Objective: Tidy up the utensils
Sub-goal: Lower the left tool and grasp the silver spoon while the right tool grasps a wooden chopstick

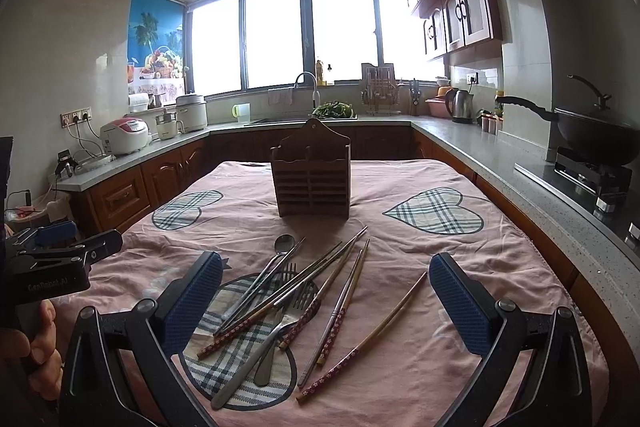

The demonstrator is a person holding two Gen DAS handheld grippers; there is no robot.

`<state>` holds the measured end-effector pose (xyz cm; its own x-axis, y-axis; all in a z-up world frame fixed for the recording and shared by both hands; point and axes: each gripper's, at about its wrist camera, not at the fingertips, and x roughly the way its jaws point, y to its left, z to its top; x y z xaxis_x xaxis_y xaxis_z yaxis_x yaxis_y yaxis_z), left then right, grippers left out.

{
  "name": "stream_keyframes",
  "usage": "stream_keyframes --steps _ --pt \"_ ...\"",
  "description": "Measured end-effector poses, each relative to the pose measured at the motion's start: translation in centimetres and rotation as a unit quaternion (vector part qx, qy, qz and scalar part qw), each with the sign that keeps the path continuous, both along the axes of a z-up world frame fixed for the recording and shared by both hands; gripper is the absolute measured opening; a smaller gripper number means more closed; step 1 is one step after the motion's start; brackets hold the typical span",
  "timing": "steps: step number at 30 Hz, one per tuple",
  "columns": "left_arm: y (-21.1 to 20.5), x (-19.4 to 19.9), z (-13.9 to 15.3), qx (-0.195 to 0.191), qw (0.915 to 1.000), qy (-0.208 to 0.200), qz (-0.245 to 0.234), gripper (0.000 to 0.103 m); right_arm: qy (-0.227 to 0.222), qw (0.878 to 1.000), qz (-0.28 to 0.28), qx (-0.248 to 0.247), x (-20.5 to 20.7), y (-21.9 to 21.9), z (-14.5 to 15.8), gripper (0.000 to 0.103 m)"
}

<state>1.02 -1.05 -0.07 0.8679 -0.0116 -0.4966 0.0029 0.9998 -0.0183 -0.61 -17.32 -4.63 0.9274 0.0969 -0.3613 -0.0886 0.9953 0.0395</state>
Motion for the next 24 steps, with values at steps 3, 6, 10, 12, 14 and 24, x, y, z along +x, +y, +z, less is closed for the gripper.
stream_keyframes --steps 3,6,10,12,14,24 --pt "-0.2 1.5 -0.6 -0.006 0.9995 0.027 -0.014 0.103 0.012 1.0 -0.005 0.003 0.7 -0.5 -0.3 0.103" --pt "-0.6 3.1 -1.2 -0.01 0.9984 0.049 -0.026 0.103 0.027 1.0 -0.008 0.012 1.7 -1.3 -0.6 0.103" --pt "-1.1 5.7 -1.9 -0.008 0.9959 0.079 -0.043 0.103 0.055 0.998 -0.015 0.03 3.6 -2.6 -1.2 0.103" --pt "-1.2 7.1 -2.4 -0.014 0.9939 0.097 -0.05 0.103 0.073 0.996 -0.018 0.041 4.8 -3.2 -1.6 0.1" --pt "-1.4 8.6 -2.9 -0.015 0.9919 0.113 -0.056 0.101 0.093 0.994 -0.02 0.049 5.9 -3.7 -2.2 0.096" --pt "-2.6 15.1 -4.5 -0.014 0.9817 0.169 -0.087 0.082 0.201 0.974 -0.014 0.102 12.6 -5.7 -5.7 0.048"
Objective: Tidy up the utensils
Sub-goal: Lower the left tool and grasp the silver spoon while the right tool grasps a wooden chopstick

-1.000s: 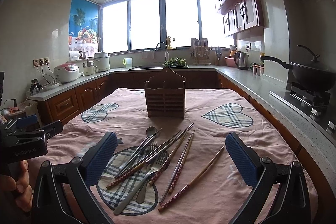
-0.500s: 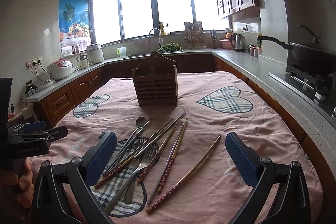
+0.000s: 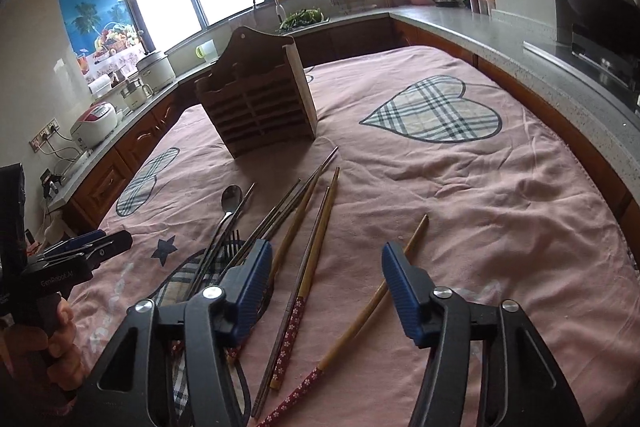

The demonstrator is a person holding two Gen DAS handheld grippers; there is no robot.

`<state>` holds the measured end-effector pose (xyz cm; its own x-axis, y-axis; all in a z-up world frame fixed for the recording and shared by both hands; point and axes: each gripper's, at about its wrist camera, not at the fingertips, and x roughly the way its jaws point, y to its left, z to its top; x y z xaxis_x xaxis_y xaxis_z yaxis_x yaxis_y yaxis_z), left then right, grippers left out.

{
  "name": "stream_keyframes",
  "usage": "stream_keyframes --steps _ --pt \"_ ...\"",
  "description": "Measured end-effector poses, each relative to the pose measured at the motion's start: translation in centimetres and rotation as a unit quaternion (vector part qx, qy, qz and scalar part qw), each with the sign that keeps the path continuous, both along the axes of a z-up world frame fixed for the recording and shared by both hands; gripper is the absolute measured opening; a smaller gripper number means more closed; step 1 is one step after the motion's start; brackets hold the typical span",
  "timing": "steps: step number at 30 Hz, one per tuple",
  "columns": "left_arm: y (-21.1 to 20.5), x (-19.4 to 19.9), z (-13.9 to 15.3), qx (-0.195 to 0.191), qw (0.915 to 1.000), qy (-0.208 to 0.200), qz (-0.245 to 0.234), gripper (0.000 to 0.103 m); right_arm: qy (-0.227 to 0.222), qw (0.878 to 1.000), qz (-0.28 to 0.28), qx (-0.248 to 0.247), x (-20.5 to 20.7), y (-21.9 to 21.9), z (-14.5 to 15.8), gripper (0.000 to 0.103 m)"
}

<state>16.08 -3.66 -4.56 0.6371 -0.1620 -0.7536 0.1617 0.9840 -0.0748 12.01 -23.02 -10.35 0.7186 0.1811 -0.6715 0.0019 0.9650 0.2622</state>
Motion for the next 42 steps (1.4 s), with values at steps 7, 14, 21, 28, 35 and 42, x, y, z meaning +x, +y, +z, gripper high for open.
stream_keyframes --steps 7,14,21,28,35,42 --pt "-1.9 4.4 -1.6 0.009 0.9989 0.037 -0.027 0.068 0.041 0.999 0.007 0.027 5.1 -0.2 -1.4 0.034" --pt "-4.3 7.9 -3.6 0.029 0.9951 0.077 -0.055 0.06 0.072 0.996 0.008 0.043 8.7 -1.0 -2.5 0.024" --pt "-6.3 9.4 -5.1 0.037 0.9903 0.104 -0.085 0.051 0.093 0.994 0.018 0.046 10.6 -0.9 -3.5 0.022" --pt "-6.6 9.2 -5.6 0.063 0.9887 0.09 -0.102 0.037 0.111 0.993 0.025 0.044 12.5 -0.7 -4.5 0.015" --pt "-7.5 9.7 -5.5 0.078 0.9853 0.083 -0.127 0.018 0.113 0.993 0.032 0.027 14.4 -0.2 -4.9 0.013" --pt "-6.4 9.6 -5.2 0.047 0.9871 0.087 -0.125 0.004 0.1 0.994 0.018 0.051 13.9 -1.1 -4.0 0.006"
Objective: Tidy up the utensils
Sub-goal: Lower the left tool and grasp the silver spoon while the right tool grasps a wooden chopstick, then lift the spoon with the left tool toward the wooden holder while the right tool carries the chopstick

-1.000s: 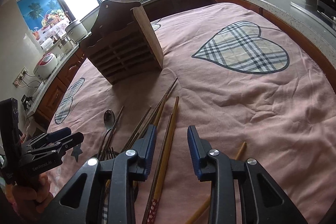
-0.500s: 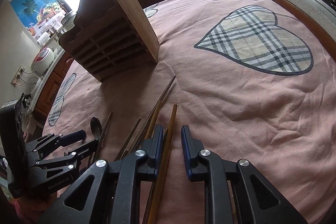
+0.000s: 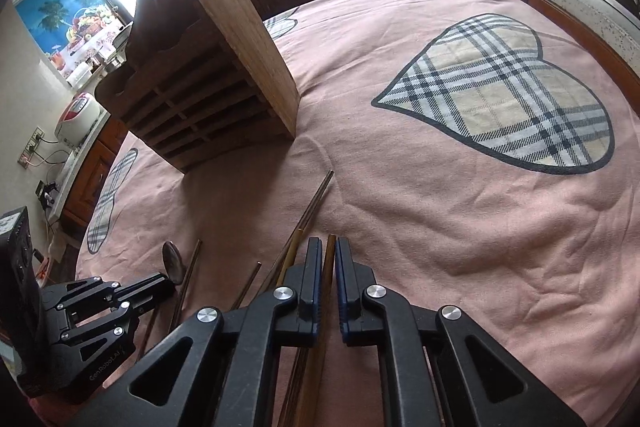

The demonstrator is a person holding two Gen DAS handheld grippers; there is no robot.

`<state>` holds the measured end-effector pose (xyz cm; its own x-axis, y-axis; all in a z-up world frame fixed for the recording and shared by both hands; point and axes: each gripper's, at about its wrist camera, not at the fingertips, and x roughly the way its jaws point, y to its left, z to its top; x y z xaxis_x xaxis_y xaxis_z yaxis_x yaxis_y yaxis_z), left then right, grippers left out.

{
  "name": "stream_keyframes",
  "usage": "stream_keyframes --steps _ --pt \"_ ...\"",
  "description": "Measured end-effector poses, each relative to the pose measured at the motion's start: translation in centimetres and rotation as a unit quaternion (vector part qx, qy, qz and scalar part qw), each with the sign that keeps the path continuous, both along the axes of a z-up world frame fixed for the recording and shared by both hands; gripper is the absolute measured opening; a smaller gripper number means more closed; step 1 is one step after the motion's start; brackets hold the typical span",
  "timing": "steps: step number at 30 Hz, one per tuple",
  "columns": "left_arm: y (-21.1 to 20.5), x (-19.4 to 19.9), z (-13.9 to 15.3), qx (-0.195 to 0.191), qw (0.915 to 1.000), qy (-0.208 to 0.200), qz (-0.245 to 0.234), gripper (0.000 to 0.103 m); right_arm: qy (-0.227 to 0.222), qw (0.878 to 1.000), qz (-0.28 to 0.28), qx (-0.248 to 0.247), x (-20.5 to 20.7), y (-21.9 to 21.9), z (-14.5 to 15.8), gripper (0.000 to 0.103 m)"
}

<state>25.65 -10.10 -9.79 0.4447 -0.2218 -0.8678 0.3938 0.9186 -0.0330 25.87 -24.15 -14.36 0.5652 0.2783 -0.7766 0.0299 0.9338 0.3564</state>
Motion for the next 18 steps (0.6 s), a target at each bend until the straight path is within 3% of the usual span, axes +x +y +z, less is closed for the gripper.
stream_keyframes --steps 6,18 --pt "1.7 -1.1 1.0 -0.036 0.9993 -0.001 0.009 0.004 -0.033 0.999 -0.002 0.009 -1.4 -0.1 2.7 0.005" --pt "6.3 -4.2 6.1 -0.11 0.9913 -0.049 0.052 0.003 -0.091 0.996 0.009 0.025 -3.9 0.9 7.6 0.005"
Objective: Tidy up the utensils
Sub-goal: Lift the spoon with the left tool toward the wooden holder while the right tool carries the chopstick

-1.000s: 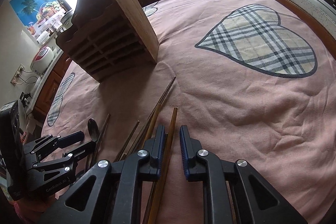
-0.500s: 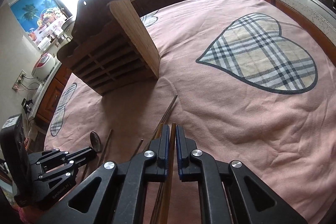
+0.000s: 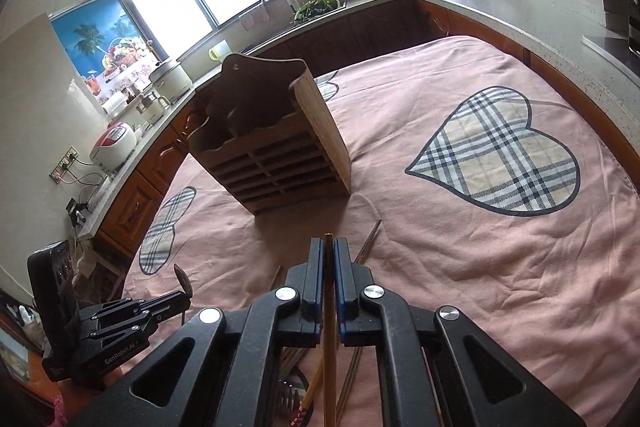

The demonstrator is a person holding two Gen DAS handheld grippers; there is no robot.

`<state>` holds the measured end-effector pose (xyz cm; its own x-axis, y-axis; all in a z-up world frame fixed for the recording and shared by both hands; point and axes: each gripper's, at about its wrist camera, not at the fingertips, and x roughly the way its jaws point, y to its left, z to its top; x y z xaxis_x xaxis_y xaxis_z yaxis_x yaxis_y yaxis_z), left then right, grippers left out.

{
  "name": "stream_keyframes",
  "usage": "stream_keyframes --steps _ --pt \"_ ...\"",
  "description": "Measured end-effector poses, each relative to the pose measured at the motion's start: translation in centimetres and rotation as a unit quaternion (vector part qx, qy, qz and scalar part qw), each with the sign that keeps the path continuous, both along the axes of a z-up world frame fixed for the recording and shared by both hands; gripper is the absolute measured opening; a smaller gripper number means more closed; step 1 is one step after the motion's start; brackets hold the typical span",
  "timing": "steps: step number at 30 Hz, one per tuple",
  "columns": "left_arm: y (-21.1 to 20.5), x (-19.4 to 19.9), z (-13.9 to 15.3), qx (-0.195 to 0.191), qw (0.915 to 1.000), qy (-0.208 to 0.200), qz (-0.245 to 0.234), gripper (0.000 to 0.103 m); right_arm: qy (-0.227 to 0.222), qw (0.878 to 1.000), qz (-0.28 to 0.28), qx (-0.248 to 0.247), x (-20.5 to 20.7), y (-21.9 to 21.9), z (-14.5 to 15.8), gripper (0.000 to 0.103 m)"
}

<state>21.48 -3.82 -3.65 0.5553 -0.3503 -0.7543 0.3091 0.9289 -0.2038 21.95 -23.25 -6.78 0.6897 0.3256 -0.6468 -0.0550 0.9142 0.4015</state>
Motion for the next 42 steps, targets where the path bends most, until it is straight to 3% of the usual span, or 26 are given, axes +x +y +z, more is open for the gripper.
stream_keyframes --steps 8,11,15,20,22,24,25,30,32,34,42 --pt "3.0 -2.5 3.8 -0.047 0.9976 -0.044 0.027 0.0 -0.039 0.999 0.009 0.0 -1.9 0.8 3.2 0.005" --pt "2.9 -2.7 4.0 -0.042 0.9978 -0.046 0.023 0.0 -0.048 0.999 0.012 -0.007 -2.3 1.2 3.9 0.005" --pt "1.9 -1.4 1.9 -0.005 0.9997 -0.015 0.017 0.0 -0.05 0.999 0.017 -0.007 -2.6 1.4 4.0 0.005" --pt "0.3 1.1 -1.9 0.041 0.9989 0.016 0.016 0.025 -0.047 0.999 0.021 0.004 -2.6 1.4 3.6 0.005" --pt "-0.4 2.2 -3.2 0.061 0.9977 0.025 0.016 0.04 -0.045 0.999 0.023 0.007 -2.5 1.4 3.4 0.005" --pt "-1.1 3.4 -4.4 0.075 0.9964 0.036 0.016 0.045 -0.043 0.999 0.024 0.01 -2.3 1.3 3.1 0.005" --pt "-1.4 4.0 -5.0 0.082 0.9956 0.043 0.016 0.053 -0.042 0.999 0.025 0.013 -2.2 1.3 3.0 0.005" --pt "-2.8 5.8 -6.6 0.107 0.9932 0.044 0.016 0.058 -0.037 0.999 0.025 0.023 -1.7 0.9 2.5 0.005" --pt "-3.4 6.1 -6.7 0.115 0.9926 0.037 0.014 0.058 -0.035 0.999 0.024 0.025 -1.5 0.8 2.4 0.005" --pt "-3.5 6.2 -6.6 0.116 0.9928 0.028 0.012 0.034 -0.034 0.999 0.024 0.026 -1.4 0.7 2.3 0.005" --pt "-1.0 4.6 -3.7 0.072 0.9971 0.006 0.027 0.033 -0.041 0.998 0.031 0.027 -1.5 1.0 2.7 0.005"
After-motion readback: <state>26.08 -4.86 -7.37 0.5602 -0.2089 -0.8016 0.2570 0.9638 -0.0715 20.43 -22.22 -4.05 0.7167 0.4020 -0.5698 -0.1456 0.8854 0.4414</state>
